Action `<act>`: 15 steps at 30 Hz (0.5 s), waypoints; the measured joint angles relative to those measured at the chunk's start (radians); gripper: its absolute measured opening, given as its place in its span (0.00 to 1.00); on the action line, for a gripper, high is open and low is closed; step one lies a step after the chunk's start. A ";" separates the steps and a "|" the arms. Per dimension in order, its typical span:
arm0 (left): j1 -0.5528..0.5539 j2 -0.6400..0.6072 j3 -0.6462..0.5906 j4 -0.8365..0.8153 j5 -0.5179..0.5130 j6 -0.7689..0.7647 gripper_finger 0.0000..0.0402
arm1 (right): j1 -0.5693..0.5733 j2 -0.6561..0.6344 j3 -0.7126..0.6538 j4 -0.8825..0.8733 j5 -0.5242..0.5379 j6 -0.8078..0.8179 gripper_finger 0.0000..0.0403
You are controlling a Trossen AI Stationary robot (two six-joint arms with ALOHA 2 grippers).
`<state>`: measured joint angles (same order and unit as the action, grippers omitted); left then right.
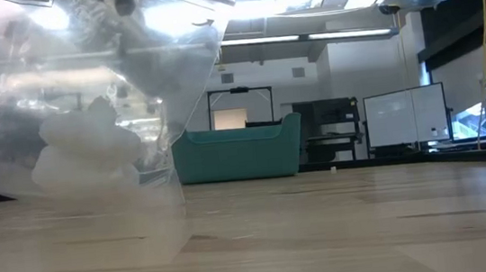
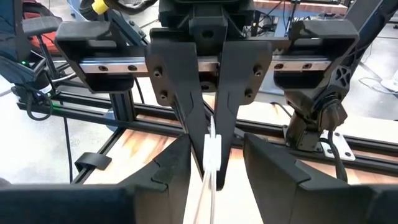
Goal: Roll bandage
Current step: Close the transparent zip bag
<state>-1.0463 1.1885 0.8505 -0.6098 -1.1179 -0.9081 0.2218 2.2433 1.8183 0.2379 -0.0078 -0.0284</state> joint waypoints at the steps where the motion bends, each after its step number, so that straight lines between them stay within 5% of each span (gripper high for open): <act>1: 0.000 0.000 0.000 0.000 0.000 0.000 0.00 | 0.000 0.000 0.000 0.001 0.000 0.000 0.37; 15: 0.000 0.000 0.000 0.001 0.005 0.001 0.00 | 0.000 0.000 0.000 -0.003 0.000 -0.003 0.37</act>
<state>-1.0462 1.1885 0.8505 -0.6090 -1.1126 -0.9070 0.2219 2.2433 1.8183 0.2352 -0.0074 -0.0311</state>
